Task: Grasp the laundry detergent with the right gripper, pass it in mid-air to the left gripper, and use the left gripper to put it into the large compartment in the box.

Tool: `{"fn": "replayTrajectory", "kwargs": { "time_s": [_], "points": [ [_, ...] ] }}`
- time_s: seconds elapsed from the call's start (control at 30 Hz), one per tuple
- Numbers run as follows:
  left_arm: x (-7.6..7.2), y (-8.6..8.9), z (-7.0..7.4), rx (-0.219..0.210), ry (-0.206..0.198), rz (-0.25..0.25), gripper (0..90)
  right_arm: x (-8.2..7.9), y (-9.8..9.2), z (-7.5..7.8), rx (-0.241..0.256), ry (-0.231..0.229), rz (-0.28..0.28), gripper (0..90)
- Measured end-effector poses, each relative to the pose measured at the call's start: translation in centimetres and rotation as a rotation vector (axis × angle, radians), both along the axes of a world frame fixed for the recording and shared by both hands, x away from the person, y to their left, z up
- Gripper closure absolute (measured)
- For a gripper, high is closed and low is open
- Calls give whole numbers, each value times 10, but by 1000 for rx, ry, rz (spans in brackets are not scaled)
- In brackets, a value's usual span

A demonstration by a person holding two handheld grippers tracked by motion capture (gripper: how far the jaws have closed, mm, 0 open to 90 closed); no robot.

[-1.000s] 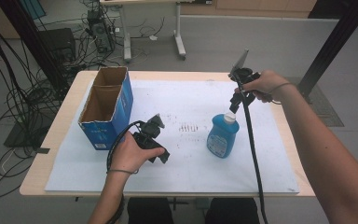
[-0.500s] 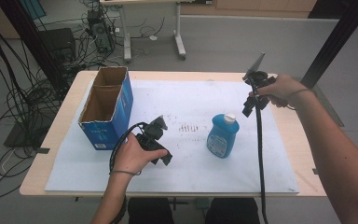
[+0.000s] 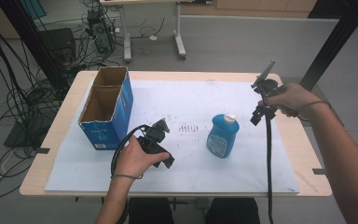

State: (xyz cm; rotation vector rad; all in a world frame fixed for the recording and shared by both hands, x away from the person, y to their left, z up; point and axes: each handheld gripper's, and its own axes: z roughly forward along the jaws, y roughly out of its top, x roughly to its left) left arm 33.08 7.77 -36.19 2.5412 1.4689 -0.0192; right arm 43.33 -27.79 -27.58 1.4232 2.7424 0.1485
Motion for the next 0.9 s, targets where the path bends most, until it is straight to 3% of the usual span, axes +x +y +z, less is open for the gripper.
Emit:
{"fn": "replayTrajectory", "kwargs": {
  "time_s": [0.43,0.9],
  "points": [
    [-1,5,-2,-1,6,6,89,-29,-14,-7,11,-15,11,67],
    [0,8,-4,-14,13,13,89,-53,-18,-19,-16,-31,23,69]
  ]
}}
